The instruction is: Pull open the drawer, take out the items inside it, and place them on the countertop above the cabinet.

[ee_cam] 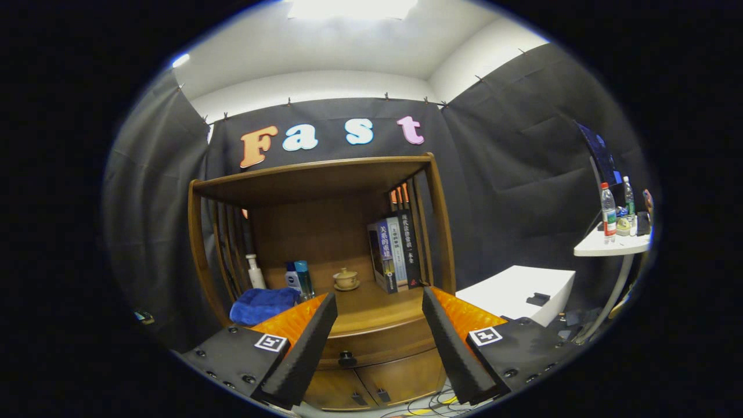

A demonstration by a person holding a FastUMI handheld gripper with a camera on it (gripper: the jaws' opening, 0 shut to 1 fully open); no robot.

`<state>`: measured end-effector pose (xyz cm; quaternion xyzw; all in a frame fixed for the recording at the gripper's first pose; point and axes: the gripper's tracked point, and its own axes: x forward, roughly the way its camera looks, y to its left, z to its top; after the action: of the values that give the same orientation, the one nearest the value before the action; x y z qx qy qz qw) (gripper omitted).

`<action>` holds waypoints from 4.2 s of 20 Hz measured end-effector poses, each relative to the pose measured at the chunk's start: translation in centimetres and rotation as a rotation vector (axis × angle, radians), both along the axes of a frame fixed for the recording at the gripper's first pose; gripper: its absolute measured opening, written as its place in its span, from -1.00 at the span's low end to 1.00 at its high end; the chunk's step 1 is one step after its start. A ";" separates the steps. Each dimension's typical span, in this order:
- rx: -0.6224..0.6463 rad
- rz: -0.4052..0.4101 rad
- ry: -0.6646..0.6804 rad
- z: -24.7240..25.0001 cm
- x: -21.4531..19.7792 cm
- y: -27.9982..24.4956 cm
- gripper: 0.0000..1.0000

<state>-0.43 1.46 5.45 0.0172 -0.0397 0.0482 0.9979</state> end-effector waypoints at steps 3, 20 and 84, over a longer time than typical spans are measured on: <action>-0.037 0.048 -0.018 0.8 0.7 0.9 0.96; -0.115 0.133 -0.011 -11.6 8.1 5.6 0.96; -0.130 0.144 0.377 -29.6 -1.6 -0.6 -0.15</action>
<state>-2.05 0.81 -24.20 -0.0357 0.1520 0.1178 0.9807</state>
